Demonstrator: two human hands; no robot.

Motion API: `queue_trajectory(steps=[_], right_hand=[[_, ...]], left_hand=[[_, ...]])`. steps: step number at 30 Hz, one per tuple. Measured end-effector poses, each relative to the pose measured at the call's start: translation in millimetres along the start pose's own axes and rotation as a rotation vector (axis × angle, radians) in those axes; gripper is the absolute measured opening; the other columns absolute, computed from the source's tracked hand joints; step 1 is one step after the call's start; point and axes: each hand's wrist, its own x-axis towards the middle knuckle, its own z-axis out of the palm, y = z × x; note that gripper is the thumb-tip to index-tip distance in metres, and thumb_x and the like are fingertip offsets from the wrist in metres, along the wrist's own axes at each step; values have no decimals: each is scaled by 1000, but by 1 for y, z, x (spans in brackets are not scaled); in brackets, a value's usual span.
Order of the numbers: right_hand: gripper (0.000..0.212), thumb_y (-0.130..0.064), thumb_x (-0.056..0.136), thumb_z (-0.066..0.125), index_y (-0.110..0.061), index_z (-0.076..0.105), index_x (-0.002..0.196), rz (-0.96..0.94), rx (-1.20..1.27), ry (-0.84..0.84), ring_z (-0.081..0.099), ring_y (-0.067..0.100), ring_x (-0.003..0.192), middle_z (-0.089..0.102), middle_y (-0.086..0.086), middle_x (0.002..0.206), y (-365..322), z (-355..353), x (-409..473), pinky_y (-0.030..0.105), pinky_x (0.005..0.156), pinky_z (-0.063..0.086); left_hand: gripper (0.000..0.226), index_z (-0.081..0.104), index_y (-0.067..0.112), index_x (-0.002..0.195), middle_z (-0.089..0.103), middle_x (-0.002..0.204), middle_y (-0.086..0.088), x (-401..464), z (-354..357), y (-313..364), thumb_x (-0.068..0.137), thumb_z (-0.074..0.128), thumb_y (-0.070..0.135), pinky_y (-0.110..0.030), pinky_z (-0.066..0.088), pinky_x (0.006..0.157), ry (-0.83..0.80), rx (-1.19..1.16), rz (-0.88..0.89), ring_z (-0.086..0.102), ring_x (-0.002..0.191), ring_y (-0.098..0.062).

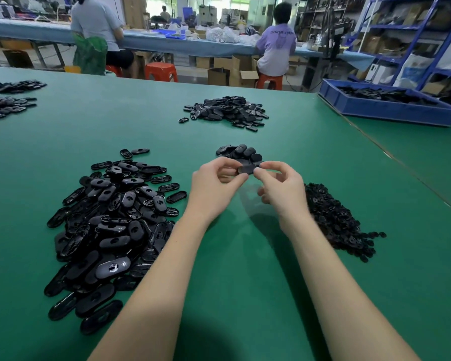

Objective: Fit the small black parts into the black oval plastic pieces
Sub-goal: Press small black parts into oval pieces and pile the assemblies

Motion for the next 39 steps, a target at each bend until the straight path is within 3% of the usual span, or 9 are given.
queue_trajectory(steps=[2,3,5,10,17,23,29,34,39], right_hand=[[4,-20,91,69,-21,67,94,-107,-93,140,65,7,67,70,-12,79,8,14,-6,27,69,52],[3,-19,91,68,-20,67,94,-177,-121,168,64,0,72,69,-12,83,12,19,-11,22,72,50],[4,-15,92,65,-17,68,94,-263,-137,152,58,-8,68,68,-14,83,19,27,-18,11,67,43],[9,-14,93,64,-19,67,87,-262,-82,134,49,-6,53,65,-14,76,26,27,-15,9,56,41],[8,-18,91,65,-22,67,84,-138,-57,127,49,-2,53,63,-13,71,30,25,-9,11,55,41],[6,-20,91,65,-21,69,87,-129,-88,112,52,-4,57,62,-13,72,31,22,-7,11,59,41],[6,-20,92,65,-17,71,91,-158,-137,117,54,-8,61,66,-10,77,29,21,-8,7,60,41],[6,-20,92,66,-18,71,91,-199,-189,109,56,-11,65,67,-11,79,29,19,-12,7,64,42],[6,-22,91,65,-24,67,85,-297,-271,44,52,0,57,64,-14,74,30,24,-19,18,62,44]], left_hand=[[12,75,26,90,70,77,18,17,2,-1,81,81,29,-4,45,67,82,122,24,62,63,9],[13,75,26,91,70,77,18,29,5,-1,80,81,33,-7,45,67,112,176,24,59,61,8],[17,75,29,94,70,83,14,55,14,1,81,79,38,-18,46,72,144,270,10,60,70,0],[17,74,34,96,68,93,8,106,32,-5,83,74,44,-26,47,77,102,461,-103,65,96,-16],[26,74,33,100,73,99,6,127,37,-18,81,74,50,-25,49,91,97,372,-214,65,106,-16],[29,68,25,108,69,96,5,106,30,-6,85,71,43,-28,49,86,116,273,-173,64,96,-15],[6,69,25,90,67,78,15,22,13,11,89,68,31,-18,44,69,137,200,-37,58,63,1],[5,68,26,92,68,95,11,-23,-9,9,89,68,30,-28,51,85,-31,333,65,62,86,-11],[32,63,25,113,62,114,4,-40,-54,12,89,66,47,-38,42,103,-109,575,131,54,112,-16]])
